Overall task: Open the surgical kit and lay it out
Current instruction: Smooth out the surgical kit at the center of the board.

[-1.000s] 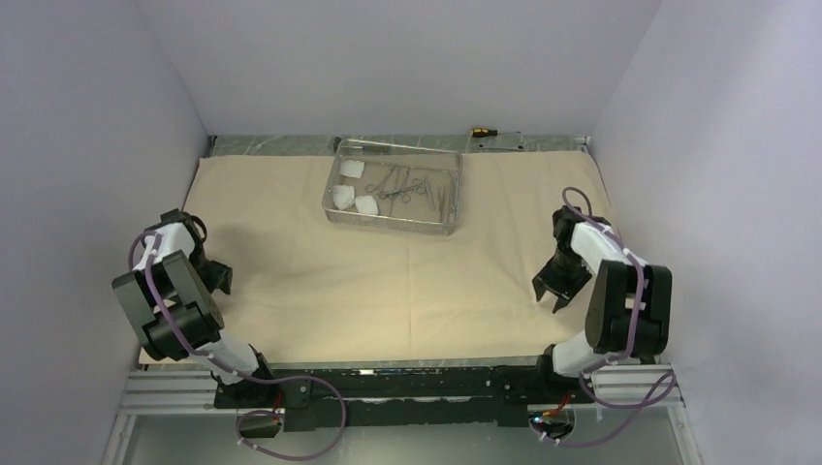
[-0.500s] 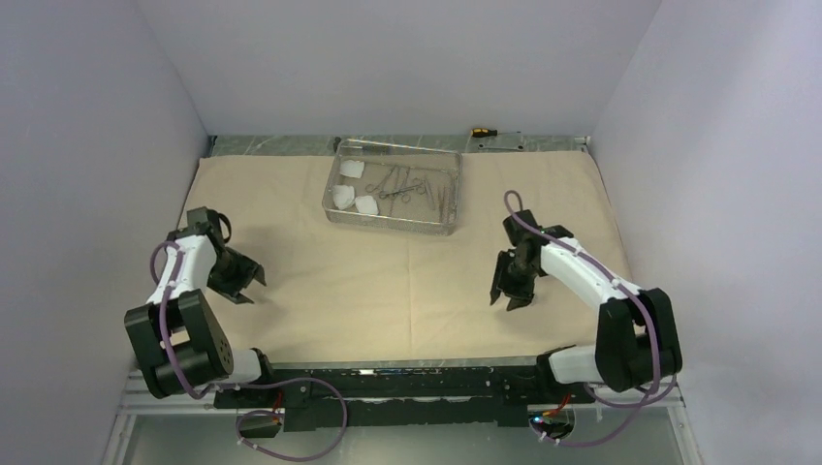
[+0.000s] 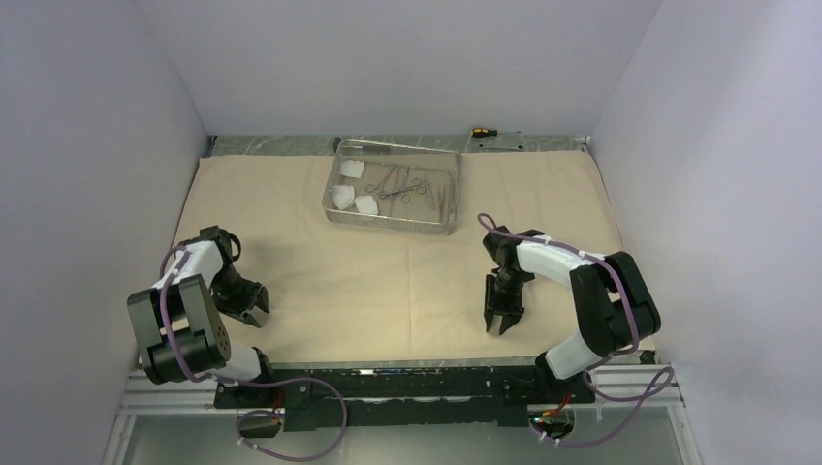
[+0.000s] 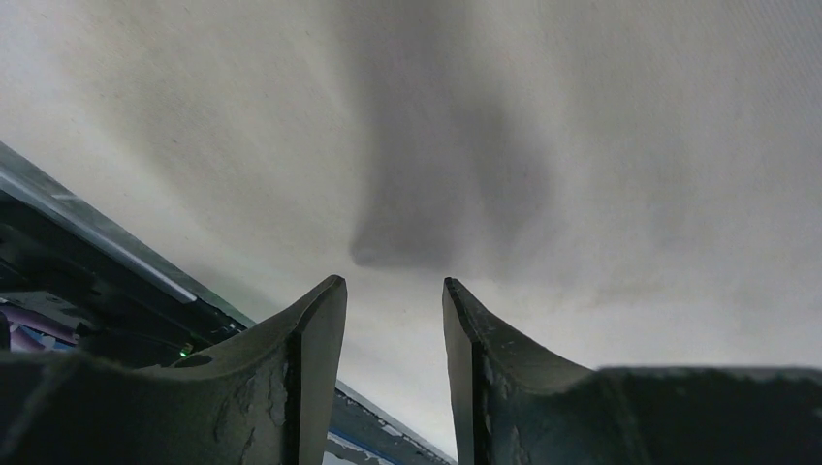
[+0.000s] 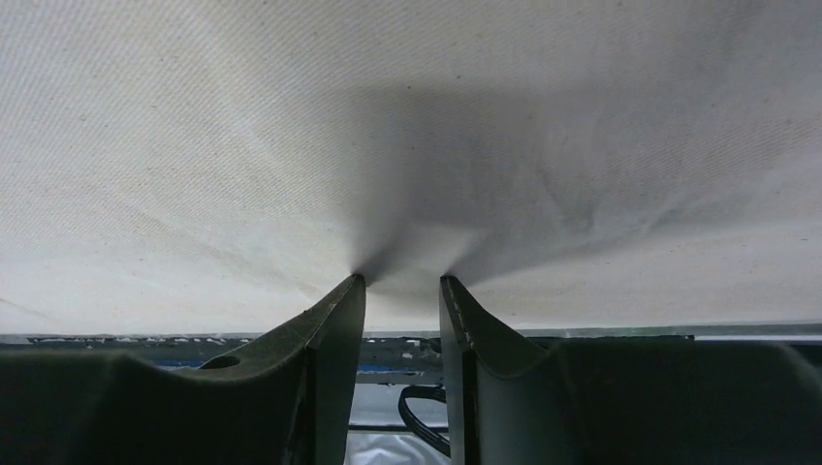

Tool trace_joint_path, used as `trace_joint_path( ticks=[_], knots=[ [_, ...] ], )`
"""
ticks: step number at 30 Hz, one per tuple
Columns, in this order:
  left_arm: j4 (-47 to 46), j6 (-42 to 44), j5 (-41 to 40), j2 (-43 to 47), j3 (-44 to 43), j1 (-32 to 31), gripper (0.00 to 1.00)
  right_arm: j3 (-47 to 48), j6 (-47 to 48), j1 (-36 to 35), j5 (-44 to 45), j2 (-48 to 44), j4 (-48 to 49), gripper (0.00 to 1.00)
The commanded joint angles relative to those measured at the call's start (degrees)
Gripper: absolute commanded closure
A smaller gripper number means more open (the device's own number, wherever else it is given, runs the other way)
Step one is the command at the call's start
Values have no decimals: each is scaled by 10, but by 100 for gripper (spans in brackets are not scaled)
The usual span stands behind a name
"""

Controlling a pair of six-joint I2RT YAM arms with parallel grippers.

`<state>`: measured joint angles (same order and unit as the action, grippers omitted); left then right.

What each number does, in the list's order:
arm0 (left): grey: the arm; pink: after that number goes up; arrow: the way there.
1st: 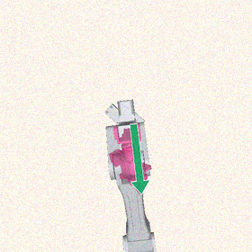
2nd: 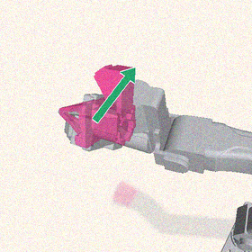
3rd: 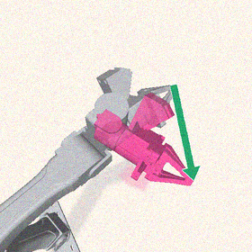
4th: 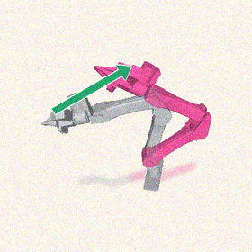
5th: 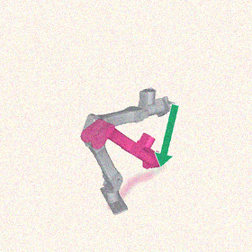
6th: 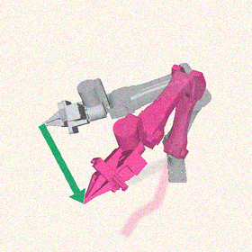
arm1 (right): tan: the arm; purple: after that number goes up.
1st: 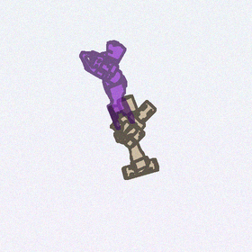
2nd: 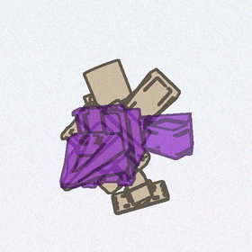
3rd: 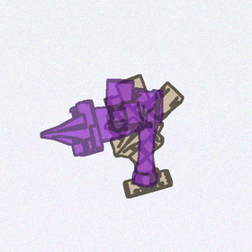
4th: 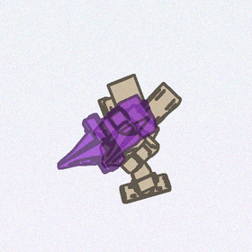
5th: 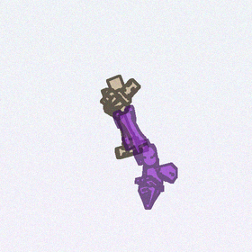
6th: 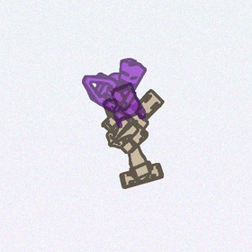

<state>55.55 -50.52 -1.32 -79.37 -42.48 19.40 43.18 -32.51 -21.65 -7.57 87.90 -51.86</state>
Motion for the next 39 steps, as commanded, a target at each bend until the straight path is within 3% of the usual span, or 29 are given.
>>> trace_joint_path(
  ticks=[1, 13, 21, 26, 33, 39],
  knots=[
    [11, -17, -50, -30, -32, -1, 52, -5, 14, -2, -10, 27, -12, 62],
    [19, -23, -84, -50, -61, -1, 51, -30, 6, -3, -63, 61, -47, 63],
    [36, 25, -98, -23, -138, -1, 48, 119, 0, 15, 33, 19, -94, 60],
    [32, 60, -102, -9, -184, -1, 46, 169, 11, 115, 113, 21, -58, 59],
    [-3, 97, -70, -31, -239, -1, 44, 212, 39, 263, 301, 63, 57, 59],
    [-18, 126, -59, -62, -259, -1, 43, 218, 147, 327, 328, 113, 85, 59]
  ],
)
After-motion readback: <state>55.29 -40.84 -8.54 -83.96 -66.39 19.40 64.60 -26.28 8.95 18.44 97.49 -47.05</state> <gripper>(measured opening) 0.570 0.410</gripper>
